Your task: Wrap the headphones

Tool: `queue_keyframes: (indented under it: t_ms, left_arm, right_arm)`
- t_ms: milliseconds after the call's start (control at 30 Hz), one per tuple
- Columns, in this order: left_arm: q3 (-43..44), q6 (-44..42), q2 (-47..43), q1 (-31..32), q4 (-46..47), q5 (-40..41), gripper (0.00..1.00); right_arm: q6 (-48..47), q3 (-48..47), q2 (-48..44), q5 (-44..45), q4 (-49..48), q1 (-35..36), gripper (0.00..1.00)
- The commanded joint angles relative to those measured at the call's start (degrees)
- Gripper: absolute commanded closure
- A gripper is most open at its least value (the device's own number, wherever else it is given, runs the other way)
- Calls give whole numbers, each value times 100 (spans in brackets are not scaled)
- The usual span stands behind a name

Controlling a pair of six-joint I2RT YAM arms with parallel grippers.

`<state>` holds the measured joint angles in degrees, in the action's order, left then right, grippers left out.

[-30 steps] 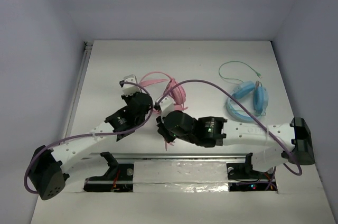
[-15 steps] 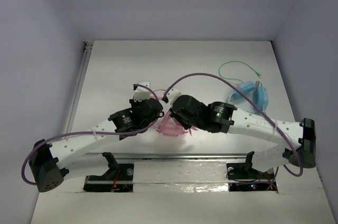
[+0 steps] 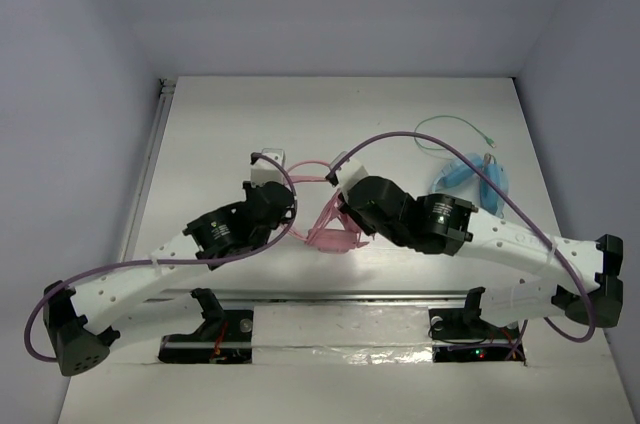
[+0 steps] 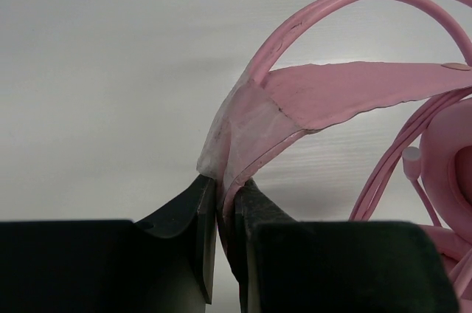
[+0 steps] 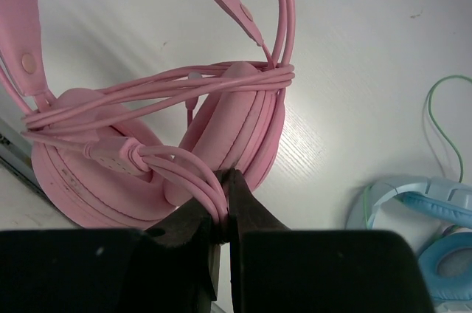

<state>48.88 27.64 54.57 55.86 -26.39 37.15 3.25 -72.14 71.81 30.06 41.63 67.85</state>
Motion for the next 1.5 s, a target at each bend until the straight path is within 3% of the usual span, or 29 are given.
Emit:
queue_keyframes:
  t_ms: [0, 167, 367, 533, 700, 833, 1133, 1267, 1467]
  left_arm:
    - [279, -583, -86, 22, -252, 47, 100]
    - [306, -1462, -113, 22, 72, -900, 100]
    - [499, -1674, 71, 22, -50, -683, 100]
    - [456, -1823, -244, 22, 283, -1349, 100]
    - [613, -1744, -447, 22, 407, -1948, 100]
    - [798, -1587, -473, -127, 354, -2150, 100]
    - [1167, -1191, -350, -558, 135, -2282, 100]
    - [1220, -1226, -193, -962, 116, -2597, 100]
    - [1080, -1217, 18, -1480, 459, -3229, 100]
  right_arm:
    - [-35, -195, -176, 317, -104, -79, 100]
    - [-52, -379, 52, 878, 161, -79, 100]
    - [-149, -617, 158, 1432, 56, -79, 100]
    - [-498, -477, 158, 1837, -435, -132, 87]
    - [-500, -56, -192, 1564, -1243, -289, 74]
    - [-99, 226, -466, 767, -1666, -352, 67]
    - [729, 1675, -1213, -764, -2702, -457, 66]
    - [1195, 2309, -1686, -905, -3291, -510, 53]
    - [1582, 2923, -2083, -1353, -4030, -756, 40]
